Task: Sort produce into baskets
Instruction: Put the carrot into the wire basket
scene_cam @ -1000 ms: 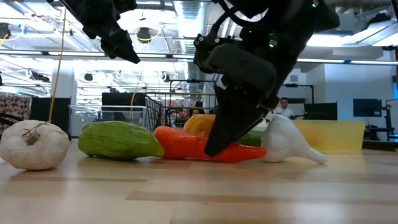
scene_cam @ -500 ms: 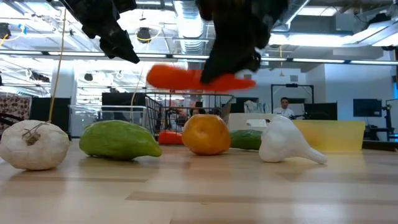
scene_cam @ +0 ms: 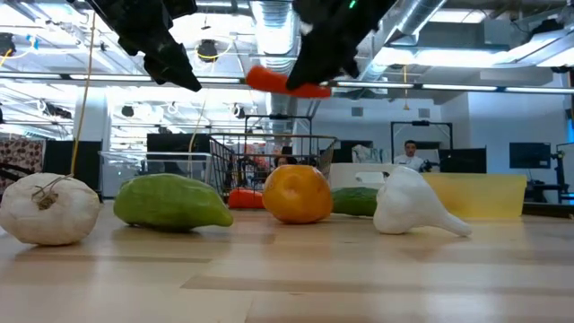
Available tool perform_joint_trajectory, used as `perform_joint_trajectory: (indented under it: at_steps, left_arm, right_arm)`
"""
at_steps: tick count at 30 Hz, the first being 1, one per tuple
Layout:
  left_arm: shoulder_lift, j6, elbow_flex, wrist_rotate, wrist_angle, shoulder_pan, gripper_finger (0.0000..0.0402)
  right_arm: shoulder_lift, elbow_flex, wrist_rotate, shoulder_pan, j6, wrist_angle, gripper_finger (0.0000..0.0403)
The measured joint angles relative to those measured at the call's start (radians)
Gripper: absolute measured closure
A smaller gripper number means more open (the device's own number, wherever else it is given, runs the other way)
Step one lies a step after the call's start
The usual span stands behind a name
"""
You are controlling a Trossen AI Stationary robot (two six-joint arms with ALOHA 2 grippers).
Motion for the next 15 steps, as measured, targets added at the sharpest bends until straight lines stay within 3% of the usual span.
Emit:
perform_joint_trajectory:
  at_steps: [7,15]
  left_arm:
    - [0.0,0.0,0.0,0.0,-0.001,0.0,0.0182]
    - [0.0,0.0,0.0,0.003,-0.004,0.0,0.0182]
  right_arm:
    - [0.056,0.0,-0.012,-0.13,-0.003,0.054,0.029]
    - [0.066,0.0,-0.014,-0.171,-0.003,0.055,0.0289]
